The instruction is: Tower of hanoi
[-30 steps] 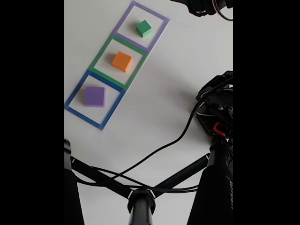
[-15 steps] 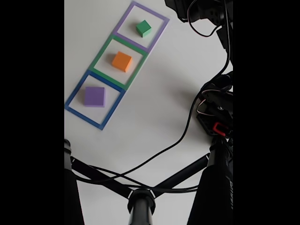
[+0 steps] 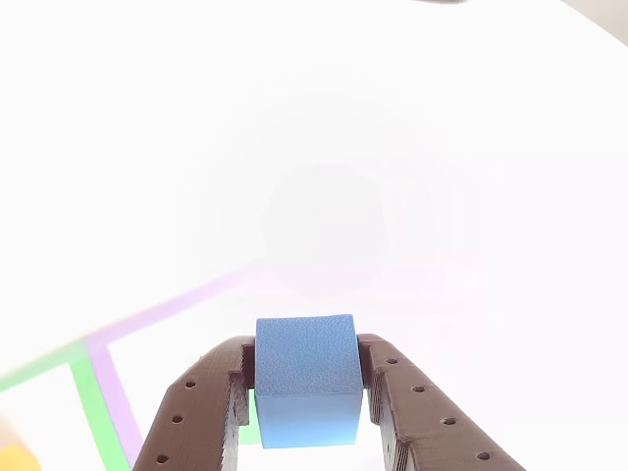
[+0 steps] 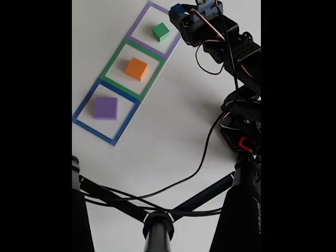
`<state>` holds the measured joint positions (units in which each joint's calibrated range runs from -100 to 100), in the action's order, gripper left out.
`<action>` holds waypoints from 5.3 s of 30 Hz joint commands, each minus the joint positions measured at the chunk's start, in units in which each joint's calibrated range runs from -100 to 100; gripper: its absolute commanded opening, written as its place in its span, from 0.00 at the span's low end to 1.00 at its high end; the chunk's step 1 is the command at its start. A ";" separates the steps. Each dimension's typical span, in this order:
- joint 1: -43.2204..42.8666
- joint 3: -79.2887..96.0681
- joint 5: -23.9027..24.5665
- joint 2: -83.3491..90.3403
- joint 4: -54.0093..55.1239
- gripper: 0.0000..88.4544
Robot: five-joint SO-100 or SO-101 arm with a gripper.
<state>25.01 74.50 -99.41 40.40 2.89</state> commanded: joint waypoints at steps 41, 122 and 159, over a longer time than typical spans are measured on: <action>-3.15 -4.32 -0.59 -45.93 52.17 0.04; -3.44 -1.50 -0.59 -13.71 18.24 0.19; -19.83 -60.68 -0.59 13.90 -84.75 0.27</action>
<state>3.32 5.13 -100.00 49.68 -89.33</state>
